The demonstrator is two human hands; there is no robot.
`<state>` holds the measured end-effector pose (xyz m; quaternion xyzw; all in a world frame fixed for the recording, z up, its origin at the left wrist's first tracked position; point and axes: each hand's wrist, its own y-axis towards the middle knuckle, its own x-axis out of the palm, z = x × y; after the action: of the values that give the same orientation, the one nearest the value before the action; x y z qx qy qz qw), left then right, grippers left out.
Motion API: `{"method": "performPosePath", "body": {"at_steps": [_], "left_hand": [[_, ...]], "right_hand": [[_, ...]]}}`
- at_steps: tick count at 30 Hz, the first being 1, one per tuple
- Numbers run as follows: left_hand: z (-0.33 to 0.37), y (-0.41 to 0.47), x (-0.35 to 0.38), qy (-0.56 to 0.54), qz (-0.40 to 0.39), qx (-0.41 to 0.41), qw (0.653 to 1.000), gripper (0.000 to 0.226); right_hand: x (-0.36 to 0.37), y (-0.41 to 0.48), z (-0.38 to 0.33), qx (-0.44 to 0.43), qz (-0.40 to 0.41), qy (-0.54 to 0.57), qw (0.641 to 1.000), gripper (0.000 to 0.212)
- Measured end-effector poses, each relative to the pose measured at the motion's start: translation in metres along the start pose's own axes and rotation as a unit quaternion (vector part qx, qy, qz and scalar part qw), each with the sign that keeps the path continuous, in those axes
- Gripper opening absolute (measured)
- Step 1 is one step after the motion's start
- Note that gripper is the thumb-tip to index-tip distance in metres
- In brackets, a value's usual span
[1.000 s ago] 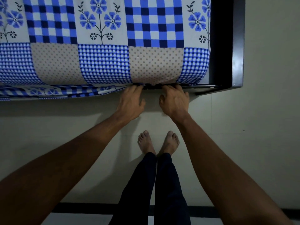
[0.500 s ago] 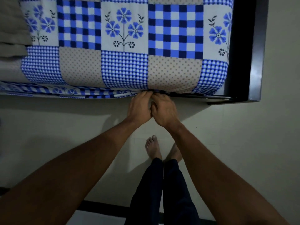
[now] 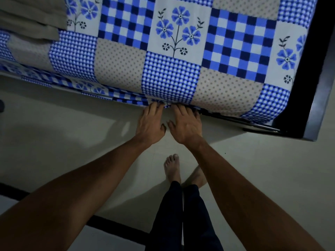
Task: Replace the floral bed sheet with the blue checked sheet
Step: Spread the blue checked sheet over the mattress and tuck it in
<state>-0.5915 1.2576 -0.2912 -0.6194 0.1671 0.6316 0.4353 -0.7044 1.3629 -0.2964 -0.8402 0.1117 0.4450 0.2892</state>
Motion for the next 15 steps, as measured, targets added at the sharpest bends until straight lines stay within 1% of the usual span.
{"method": "performPosePath", "body": {"at_steps": [3,5,10,12,14,15], "left_hand": [[0.005,0.005,-0.002,-0.013,0.023,0.018,0.999,0.069],[0.008,0.006,0.0,-0.017,0.03,0.042,0.999,0.069],[0.002,0.015,0.003,0.03,-0.008,0.077,0.997,0.076],[-0.001,0.024,0.0,0.047,-0.022,0.081,0.995,0.071],[-0.001,0.034,-0.003,0.063,-0.039,0.079,0.994,0.066],[-0.001,0.039,-0.004,0.052,-0.052,0.071,0.995,0.065]], "right_hand": [[0.003,0.003,-0.006,0.023,-0.026,-0.045,0.998,0.073],[0.002,0.009,-0.013,0.044,-0.035,-0.068,0.996,0.074],[0.0,0.023,-0.03,0.097,-0.078,-0.089,0.988,0.07],[0.001,0.021,-0.029,0.093,-0.052,-0.063,0.992,0.062],[0.001,0.016,-0.026,0.087,0.001,-0.018,0.996,0.051],[0.001,0.014,-0.025,0.085,0.033,0.0,0.996,0.046]]}}
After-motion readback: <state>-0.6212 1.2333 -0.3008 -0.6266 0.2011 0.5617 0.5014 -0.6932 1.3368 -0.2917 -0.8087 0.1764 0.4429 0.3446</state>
